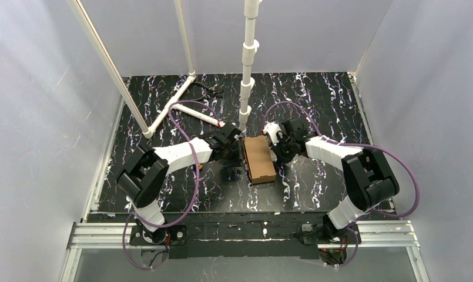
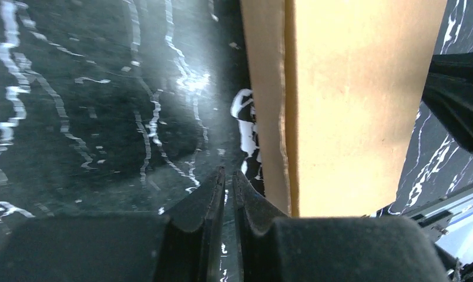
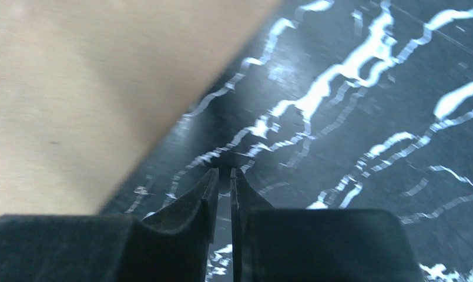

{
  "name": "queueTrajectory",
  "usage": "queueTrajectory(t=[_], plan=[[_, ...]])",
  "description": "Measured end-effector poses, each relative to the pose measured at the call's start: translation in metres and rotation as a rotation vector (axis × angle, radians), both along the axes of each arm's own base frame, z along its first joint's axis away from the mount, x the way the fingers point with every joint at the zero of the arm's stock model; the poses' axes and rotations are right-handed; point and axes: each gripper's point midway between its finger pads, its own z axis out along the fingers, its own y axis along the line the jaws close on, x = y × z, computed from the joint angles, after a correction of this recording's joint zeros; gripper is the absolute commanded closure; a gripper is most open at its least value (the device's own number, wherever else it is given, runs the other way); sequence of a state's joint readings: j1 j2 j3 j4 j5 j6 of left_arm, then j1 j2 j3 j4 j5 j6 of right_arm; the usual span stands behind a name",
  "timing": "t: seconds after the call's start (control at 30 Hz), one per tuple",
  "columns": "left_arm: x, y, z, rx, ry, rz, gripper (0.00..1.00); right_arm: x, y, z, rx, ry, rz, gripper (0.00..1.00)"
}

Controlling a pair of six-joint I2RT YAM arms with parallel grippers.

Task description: Fold the paper box

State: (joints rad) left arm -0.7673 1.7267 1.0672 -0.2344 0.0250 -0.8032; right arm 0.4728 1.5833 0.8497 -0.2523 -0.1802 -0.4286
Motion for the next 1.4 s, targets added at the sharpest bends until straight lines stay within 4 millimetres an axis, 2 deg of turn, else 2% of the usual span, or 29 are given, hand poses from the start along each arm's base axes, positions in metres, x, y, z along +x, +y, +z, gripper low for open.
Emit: queueTrajectory(t=[0.13,0.23,0.27,0.37,0.43,0.53,0.67,0.7,0.77,0.87,0.93,1.0,1.1,1.17,1.23,1.3,1.4], plan=[[0.016,0.018,0.009,-0.039,-0.017,0.064,0.90,0.019,-0.013,0.006,-0.028,-0.033,-0.063,0.80],[0.036,0.019,0.011,-0.094,-0.029,0.099,0.92,0.041,-0.002,0.010,-0.019,-0.040,-0.067,0.82],[0.041,0.016,0.009,-0.112,-0.024,0.103,0.93,0.050,0.004,0.009,-0.013,-0.040,-0.067,0.82],[0.051,-0.008,0.000,-0.175,0.002,0.073,0.94,0.049,0.018,0.002,-0.002,-0.015,-0.039,0.81],[0.050,-0.023,-0.011,-0.194,0.022,0.039,0.94,0.043,0.026,0.001,0.008,-0.007,-0.013,0.80],[0.042,-0.025,-0.019,-0.190,0.048,0.027,0.93,0.040,0.024,0.001,0.010,-0.006,-0.016,0.78],[0.026,-0.016,-0.018,-0.197,0.041,0.028,0.89,0.038,0.016,0.001,0.025,0.010,-0.034,0.76],[0.019,-0.009,-0.016,-0.192,0.037,0.031,0.88,0.038,0.012,0.002,0.032,0.015,-0.044,0.71],[0.007,0.004,-0.007,-0.188,0.020,0.037,0.77,0.040,-0.004,0.003,0.042,0.021,-0.081,0.64],[-0.002,0.020,0.022,-0.220,-0.052,0.042,0.42,0.044,-0.032,0.010,0.059,0.016,-0.140,0.57],[-0.003,0.024,0.045,-0.276,-0.119,0.053,0.19,0.046,-0.048,0.021,0.082,0.001,-0.180,0.48],[-0.003,0.026,0.066,-0.347,-0.171,0.082,0.14,0.048,-0.053,0.033,0.119,-0.023,-0.195,0.40],[-0.002,0.021,0.074,-0.424,-0.176,0.105,0.12,0.047,-0.047,0.056,0.229,-0.047,-0.185,0.37],[0.000,0.013,0.069,-0.459,-0.144,0.108,0.12,0.046,-0.040,0.065,0.298,-0.047,-0.181,0.40],[0.000,0.007,0.061,-0.472,-0.113,0.110,0.13,0.045,-0.036,0.065,0.337,-0.034,-0.195,0.48],[0.000,0.001,0.048,-0.471,-0.074,0.112,0.16,0.042,-0.034,0.058,0.355,-0.002,-0.224,0.57],[-0.001,-0.006,0.029,-0.447,-0.029,0.111,0.22,0.042,-0.031,0.043,0.368,0.056,-0.262,0.61]])
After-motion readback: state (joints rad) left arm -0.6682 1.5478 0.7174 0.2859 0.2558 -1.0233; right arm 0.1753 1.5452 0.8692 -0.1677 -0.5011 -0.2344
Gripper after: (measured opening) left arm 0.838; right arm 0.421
